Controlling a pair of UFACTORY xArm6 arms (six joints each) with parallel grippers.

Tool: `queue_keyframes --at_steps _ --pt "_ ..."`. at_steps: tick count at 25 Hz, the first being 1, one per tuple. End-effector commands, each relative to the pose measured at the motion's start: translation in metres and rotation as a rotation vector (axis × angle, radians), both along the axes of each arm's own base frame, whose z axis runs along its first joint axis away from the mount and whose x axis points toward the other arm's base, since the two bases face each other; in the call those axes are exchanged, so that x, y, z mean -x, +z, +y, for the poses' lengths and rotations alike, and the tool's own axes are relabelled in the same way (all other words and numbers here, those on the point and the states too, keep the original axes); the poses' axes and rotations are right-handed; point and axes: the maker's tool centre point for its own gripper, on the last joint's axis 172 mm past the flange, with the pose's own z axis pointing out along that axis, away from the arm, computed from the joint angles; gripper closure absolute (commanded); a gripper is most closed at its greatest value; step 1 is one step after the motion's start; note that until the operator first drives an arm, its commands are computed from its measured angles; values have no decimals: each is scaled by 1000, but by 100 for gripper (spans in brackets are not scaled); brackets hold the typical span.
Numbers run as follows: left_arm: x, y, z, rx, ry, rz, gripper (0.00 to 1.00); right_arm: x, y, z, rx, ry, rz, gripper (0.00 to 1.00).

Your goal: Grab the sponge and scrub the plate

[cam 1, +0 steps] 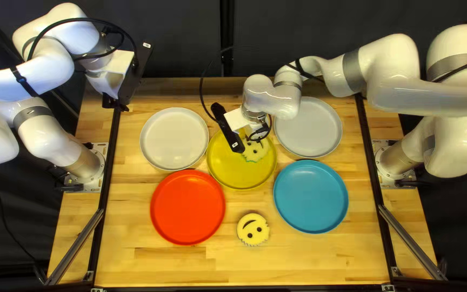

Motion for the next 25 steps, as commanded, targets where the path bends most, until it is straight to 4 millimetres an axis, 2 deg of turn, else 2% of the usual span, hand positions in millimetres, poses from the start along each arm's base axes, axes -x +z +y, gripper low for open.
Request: queue_keyframes --at_steps 1,4,9,13,17,21,25 --pt "0 0 0 0 0 0 0 -25 -2 -11 2 25 -7 100" --pt "0 0 0 0 0 0 0 -21 0 -19 6 38 -20 100" --pt "0 0 0 0 0 0 0 9 -2 -24 12 51 -26 100" --pt "0 0 0 0 0 0 0 44 -2 -30 6 49 -22 100" --pt "0 0 0 0 0 0 0 64 -1 -30 2 44 -11 100" --pt "0 0 0 0 0 0 0 68 0 -31 -1 41 -8 100" --pt "0 0 0 0 0 0 0 43 -4 -28 0 54 -20 100"
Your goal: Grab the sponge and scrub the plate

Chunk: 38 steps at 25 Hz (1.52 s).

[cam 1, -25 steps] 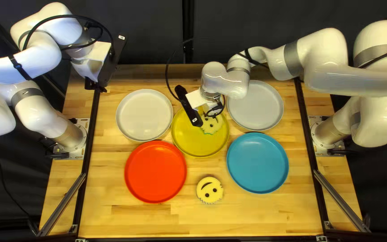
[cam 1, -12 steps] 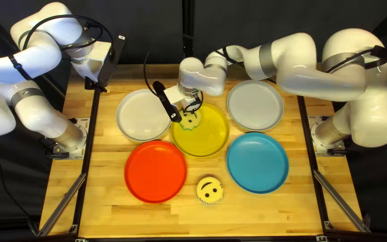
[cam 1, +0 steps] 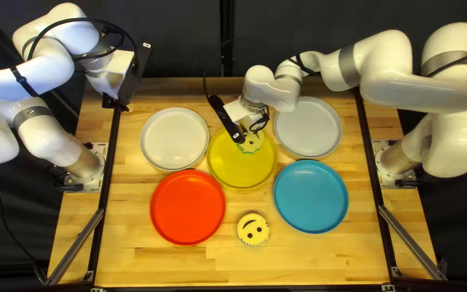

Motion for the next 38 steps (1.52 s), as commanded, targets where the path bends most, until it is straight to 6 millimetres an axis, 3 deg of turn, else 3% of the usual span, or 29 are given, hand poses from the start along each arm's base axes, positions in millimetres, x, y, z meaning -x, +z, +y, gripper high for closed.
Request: queue_keyframes --at_steps 1,7,12,16,23,27,31,38 --pt "0 0 0 0 0 0 0 -23 -4 3 1 14 -9 100" --pt "0 0 0 0 0 0 0 -66 0 16 14 54 -29 100" --pt "0 0 0 0 0 0 0 -87 2 29 27 89 -45 100" --pt "0 0 0 0 0 0 0 -71 0 30 15 95 -45 100" --pt "0 0 0 0 0 0 0 -1 1 29 -6 73 -15 100" --pt "0 0 0 0 0 0 0 16 6 32 -9 52 4 100" --pt "0 0 0 0 0 0 0 1 5 38 -5 54 4 100" --pt "0 0 0 0 0 0 0 -65 3 30 -14 67 -16 100"
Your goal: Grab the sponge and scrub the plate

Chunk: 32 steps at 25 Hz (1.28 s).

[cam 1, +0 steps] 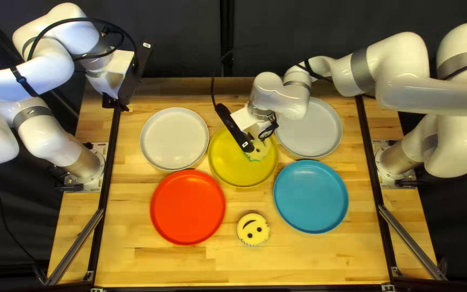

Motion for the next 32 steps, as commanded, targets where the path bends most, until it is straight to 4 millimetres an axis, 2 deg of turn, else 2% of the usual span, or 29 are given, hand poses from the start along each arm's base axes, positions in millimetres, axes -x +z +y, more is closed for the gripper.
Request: queue_keyframes --at_steps 1,5,8,11,18,22,25,29,32 --pt "0 0 0 0 0 0 0 -36 -3 -6 -8 11 -4 100" --pt "0 0 0 0 0 0 0 -61 1 3 -4 34 -18 100" --pt "0 0 0 0 0 0 0 -60 2 12 5 49 -22 100" --pt "0 0 0 0 0 0 0 -46 4 24 10 56 -20 100" --pt "0 0 0 0 0 0 0 -1 -6 40 -2 33 26 100" --pt "0 0 0 0 0 0 0 28 -8 41 0 -11 73 100" --pt "0 0 0 0 0 0 0 43 -9 38 7 -46 112 100" --pt "0 0 0 0 0 0 0 48 -13 41 7 -71 139 100" --pt "0 0 0 0 0 0 0 24 -18 54 9 -60 132 100"
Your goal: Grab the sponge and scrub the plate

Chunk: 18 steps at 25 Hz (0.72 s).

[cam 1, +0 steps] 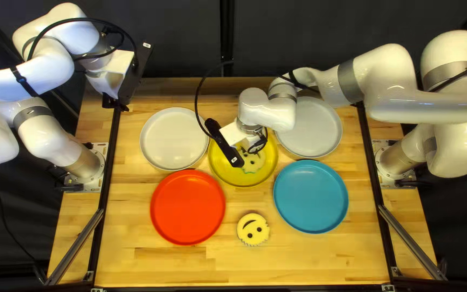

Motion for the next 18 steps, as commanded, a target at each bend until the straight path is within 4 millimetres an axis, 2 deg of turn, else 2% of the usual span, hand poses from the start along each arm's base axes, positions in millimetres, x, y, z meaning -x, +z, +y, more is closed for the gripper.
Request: queue_keyframes --at_steps 1,3,8,10,14,18 --pt "0 0 0 0 0 0 0 -31 -6 15 3 12 -6 100" --pt "0 0 0 0 0 0 0 -58 -9 13 8 31 -14 100" --pt "0 0 0 0 0 0 0 -87 -1 -16 16 44 -31 100" --pt "0 0 0 0 0 0 0 -95 3 -21 20 44 -39 100" --pt "0 0 0 0 0 0 0 -100 5 -9 30 53 -51 100" --pt "0 0 0 0 0 0 0 -89 7 18 40 70 -59 100"
